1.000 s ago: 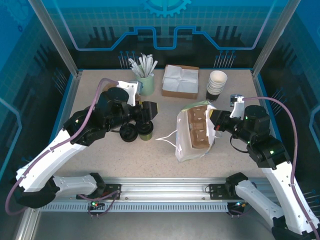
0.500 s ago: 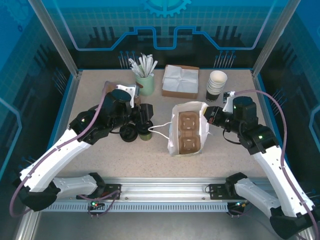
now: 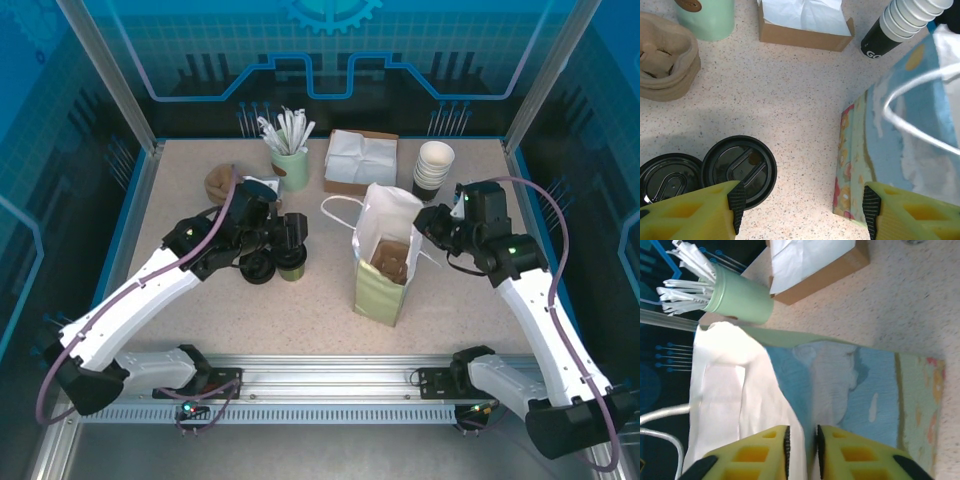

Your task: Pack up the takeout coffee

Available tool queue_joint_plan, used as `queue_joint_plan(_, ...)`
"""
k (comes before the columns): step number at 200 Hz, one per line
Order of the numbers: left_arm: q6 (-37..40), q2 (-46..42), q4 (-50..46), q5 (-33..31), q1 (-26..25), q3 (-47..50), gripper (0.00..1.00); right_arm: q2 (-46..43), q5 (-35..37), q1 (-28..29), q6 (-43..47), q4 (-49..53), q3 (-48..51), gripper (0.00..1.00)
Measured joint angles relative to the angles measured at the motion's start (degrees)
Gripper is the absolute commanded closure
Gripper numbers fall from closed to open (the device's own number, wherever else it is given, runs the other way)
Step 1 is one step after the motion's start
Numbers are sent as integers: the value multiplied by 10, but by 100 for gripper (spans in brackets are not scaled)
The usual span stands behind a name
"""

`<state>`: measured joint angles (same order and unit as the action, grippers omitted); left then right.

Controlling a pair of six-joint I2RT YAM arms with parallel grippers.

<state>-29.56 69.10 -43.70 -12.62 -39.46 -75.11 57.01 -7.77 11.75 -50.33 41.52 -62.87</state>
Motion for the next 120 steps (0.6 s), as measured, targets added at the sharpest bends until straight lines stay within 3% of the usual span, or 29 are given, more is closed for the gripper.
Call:
queue_joint_plan(41,23,17,-2,9,5,0,30,12,18,-40,94,59,-63,46)
queue_joint_plan(80,63,22,-12,17,5,-1,24,40,25,-61,232,101,-158,43)
queue_joint_plan(120,86,22,-20,19,5,0,19,80,-11,-63,345,117,-200,40)
